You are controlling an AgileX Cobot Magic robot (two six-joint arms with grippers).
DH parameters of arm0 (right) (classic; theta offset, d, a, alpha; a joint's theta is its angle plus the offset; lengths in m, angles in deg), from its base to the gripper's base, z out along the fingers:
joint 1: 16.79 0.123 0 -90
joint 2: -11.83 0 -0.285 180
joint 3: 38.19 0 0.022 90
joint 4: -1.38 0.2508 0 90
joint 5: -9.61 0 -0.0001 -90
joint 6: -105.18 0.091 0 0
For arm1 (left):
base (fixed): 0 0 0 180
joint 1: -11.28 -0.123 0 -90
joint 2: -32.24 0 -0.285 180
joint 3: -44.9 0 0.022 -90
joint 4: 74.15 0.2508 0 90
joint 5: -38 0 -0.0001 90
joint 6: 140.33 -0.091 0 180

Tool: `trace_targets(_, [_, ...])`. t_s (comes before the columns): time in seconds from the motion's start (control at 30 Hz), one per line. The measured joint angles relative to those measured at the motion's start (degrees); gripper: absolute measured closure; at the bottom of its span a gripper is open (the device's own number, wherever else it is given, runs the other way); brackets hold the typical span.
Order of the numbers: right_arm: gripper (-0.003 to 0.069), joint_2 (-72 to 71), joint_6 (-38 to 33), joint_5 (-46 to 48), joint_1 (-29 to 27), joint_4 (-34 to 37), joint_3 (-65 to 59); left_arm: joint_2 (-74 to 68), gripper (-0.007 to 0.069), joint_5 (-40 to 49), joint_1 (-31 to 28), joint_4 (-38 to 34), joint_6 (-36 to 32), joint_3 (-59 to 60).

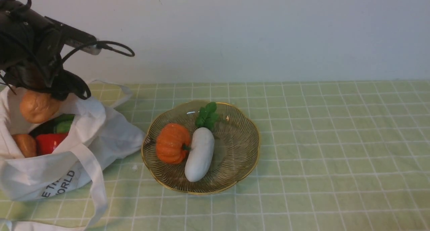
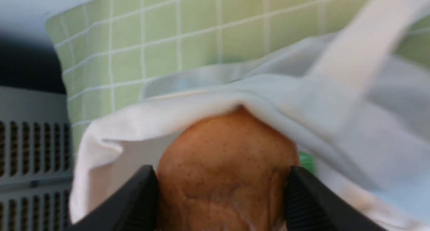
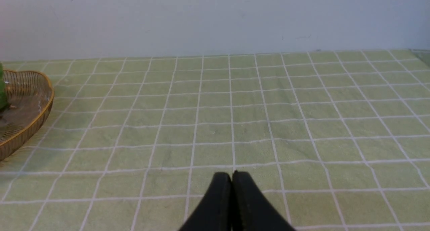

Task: Take vegetables from bag on green coffee tablecloth place on plate.
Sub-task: 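Take the potato out of the bag and place it on the plate with the left gripper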

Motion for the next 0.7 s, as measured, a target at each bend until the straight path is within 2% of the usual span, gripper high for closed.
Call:
trace_targets(0.07, [0.0673, 0.0, 0.0, 0.0, 0.0, 0.0, 0.0, 0.58, 0.0195, 0.39, 0.49, -1.44, -0.12, 0.0])
trace_targets(0.13, [0.0673, 0.0, 0.0, 0.0, 0.0, 0.0, 0.0, 2.65, 0.0195, 1.65, 2.42, -7.19, -0.9, 0.0])
trace_targets(0.17, [0.0673, 0.0, 0.0, 0.0, 0.0, 0.0, 0.0, 2.82, 0.0195, 1.84, 2.56, -7.68, -1.0, 0.0])
trace_targets(0.33, [0.0673, 0.0, 0.0, 0.0, 0.0, 0.0, 0.0, 6.47, 0.0195, 1.7, 8.35, -21.18, -8.02, 0.0])
trace_targets(0.47, [0.0673, 0.0, 0.0, 0.0, 0.0, 0.0, 0.0, 5.72, 0.0195, -2.66, 13.44, -28.31, -13.15, 0.0])
trace_targets(0.7, [0.0673, 0.0, 0.0, 0.0, 0.0, 0.0, 0.0, 0.07, 0.0195, -14.29, 20.53, -37.77, -14.06, 0.0])
